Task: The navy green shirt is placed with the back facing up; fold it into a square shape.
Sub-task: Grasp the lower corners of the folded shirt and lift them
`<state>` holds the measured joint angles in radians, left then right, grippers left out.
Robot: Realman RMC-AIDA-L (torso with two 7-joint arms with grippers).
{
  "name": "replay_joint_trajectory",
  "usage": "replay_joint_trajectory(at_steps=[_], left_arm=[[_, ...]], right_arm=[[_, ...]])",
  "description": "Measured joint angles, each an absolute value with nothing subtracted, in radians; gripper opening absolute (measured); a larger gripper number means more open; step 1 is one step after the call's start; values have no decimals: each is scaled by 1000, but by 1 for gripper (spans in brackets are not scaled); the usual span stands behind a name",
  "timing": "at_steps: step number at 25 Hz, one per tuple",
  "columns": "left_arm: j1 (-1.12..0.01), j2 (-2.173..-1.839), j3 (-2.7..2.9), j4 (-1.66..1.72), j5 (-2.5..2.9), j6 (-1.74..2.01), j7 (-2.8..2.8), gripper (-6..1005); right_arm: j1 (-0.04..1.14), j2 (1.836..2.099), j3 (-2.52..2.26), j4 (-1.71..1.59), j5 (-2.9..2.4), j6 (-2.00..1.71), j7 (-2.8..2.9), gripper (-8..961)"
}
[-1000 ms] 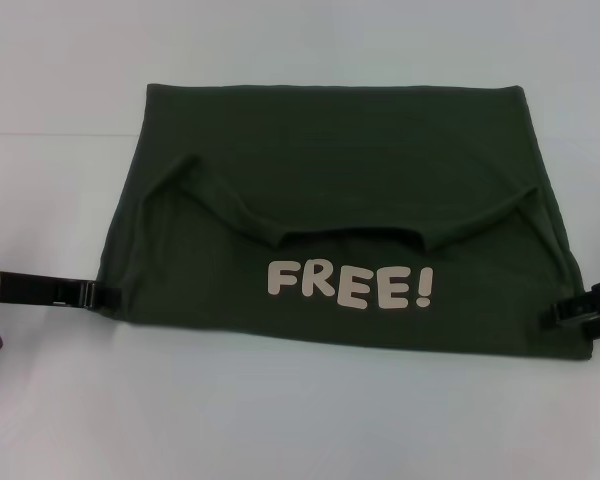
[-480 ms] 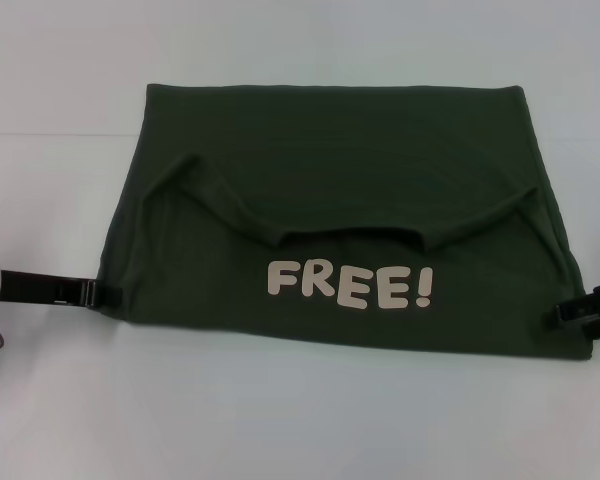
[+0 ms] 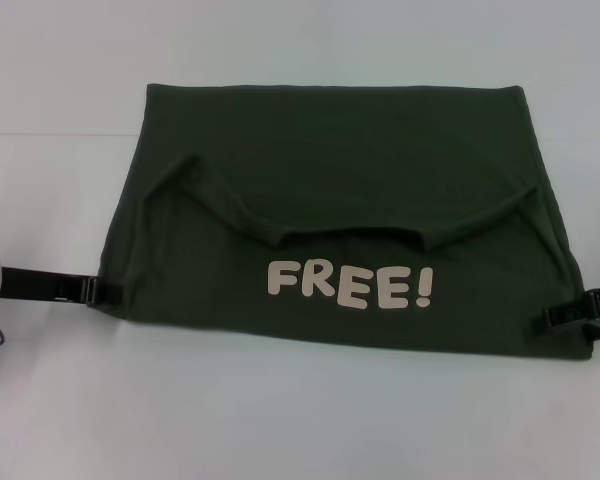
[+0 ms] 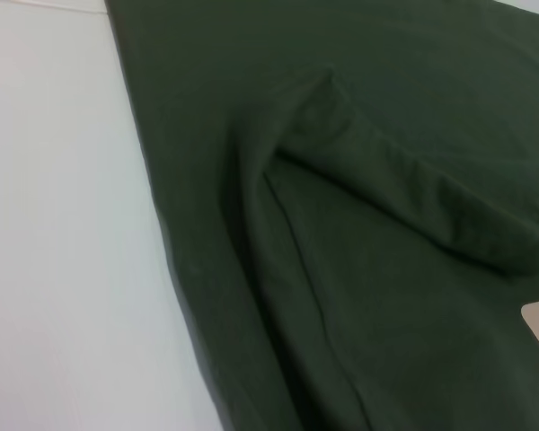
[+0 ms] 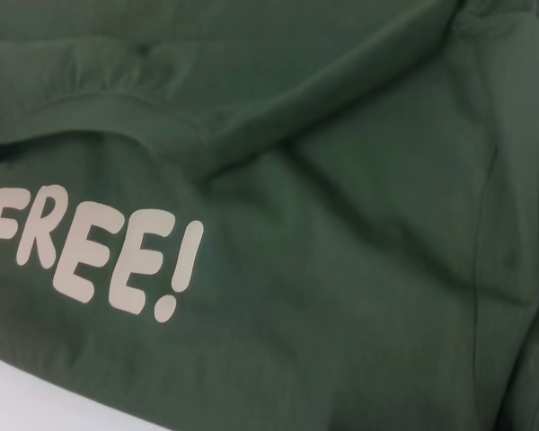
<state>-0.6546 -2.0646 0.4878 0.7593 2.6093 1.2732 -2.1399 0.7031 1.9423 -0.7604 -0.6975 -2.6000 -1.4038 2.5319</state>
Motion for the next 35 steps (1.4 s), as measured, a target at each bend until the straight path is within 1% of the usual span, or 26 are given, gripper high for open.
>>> replay_joint_trajectory(at_steps=[5, 10, 19, 22, 33, 35], left_arm=[[-657, -2063, 488, 759, 2609, 1272, -2140, 33], [-660, -2063, 488, 759, 2609, 1271, -2142, 36], [-663, -2062, 488, 758, 2608, 1270, -2143, 42], [-663, -2062, 487, 758, 2607, 1270, -2144, 44], [-663, -2062, 486, 758, 2604, 1270, -2145, 50], [-664, -2062, 486, 758, 2604, 1270, -2145, 52]], right_arm=[[706, 1944, -761, -697, -2600, -1396, 2535, 885], [714, 1953, -761, -695, -2600, -1395, 2533, 886], [718, 1953, -762, -686, -2600, -1394, 2536, 886], [711, 1956, -764, -703, -2600, -1395, 2535, 787], [707, 1956, -773, -703, -2616, -1394, 2540, 579], [707, 1956, -773, -703, -2616, -1394, 2540, 483]])
